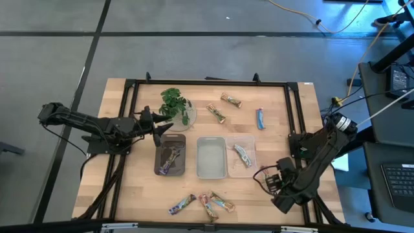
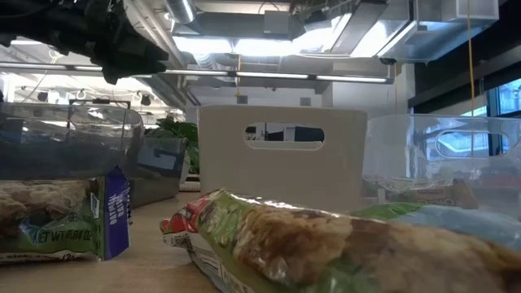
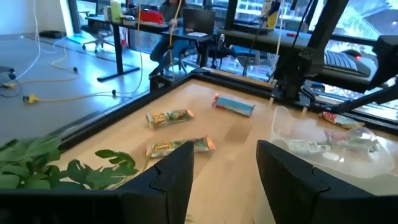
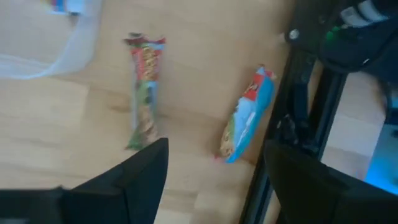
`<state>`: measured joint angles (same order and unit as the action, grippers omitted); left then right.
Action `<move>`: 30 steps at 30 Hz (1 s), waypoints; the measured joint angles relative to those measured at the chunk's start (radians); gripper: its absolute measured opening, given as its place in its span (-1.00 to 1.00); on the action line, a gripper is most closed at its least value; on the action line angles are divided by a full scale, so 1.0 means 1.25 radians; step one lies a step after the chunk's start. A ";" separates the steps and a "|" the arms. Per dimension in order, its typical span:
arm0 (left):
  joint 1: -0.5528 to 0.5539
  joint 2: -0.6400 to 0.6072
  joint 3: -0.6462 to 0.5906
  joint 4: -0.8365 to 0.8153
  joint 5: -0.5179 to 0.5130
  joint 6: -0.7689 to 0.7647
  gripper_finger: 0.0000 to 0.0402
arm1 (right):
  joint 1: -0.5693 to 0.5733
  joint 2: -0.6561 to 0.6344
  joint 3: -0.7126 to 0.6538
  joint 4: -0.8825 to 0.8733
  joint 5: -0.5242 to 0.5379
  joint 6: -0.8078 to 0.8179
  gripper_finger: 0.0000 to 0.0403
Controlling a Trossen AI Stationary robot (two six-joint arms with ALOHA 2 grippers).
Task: Pick and place Granola Bars by type
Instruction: Put the red granola bar into the grey bin
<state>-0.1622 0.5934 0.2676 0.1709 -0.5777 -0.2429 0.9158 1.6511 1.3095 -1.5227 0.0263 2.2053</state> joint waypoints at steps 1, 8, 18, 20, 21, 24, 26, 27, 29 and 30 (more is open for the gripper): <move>0.000 0.000 0.000 -0.001 0.000 0.001 -0.16 | 0.003 0.000 -0.017 0.000 -0.010 0.001 0.31; 0.000 0.000 0.000 0.005 -0.005 0.002 -0.16 | 0.004 0.000 -0.140 0.024 -0.125 -0.007 0.31; 0.000 0.000 0.000 0.017 -0.005 0.002 -0.16 | -0.016 0.000 -0.247 0.151 -0.128 -0.078 0.31; 0.000 0.000 0.000 0.017 -0.005 0.002 -0.16 | -0.026 0.000 -0.276 0.192 -0.129 -0.094 0.31; 0.000 0.000 0.000 0.017 -0.005 0.002 -0.17 | -0.032 0.000 -0.292 0.211 -0.131 -0.096 0.31; 0.000 0.000 0.000 0.017 -0.005 0.002 -0.18 | -0.049 0.000 -0.337 0.248 -0.159 -0.096 0.31; 0.000 0.000 0.000 0.017 -0.005 0.003 -0.18 | -0.057 0.000 -0.362 0.271 -0.175 -0.096 0.31; 0.000 0.000 0.000 0.017 -0.005 0.003 -0.18 | -0.060 0.000 -0.374 0.286 -0.180 -0.096 0.31; 0.000 0.000 0.000 0.017 -0.005 0.003 -0.17 | -0.064 0.000 -0.394 0.317 -0.192 -0.097 0.31; 0.000 0.000 0.000 0.017 -0.005 0.003 -0.17 | -0.066 0.000 -0.401 0.337 -0.194 -0.098 0.31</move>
<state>-0.1622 0.5934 0.2676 0.1917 -0.5842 -0.2398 0.8339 1.6516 0.8077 -1.1012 -0.2158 2.0832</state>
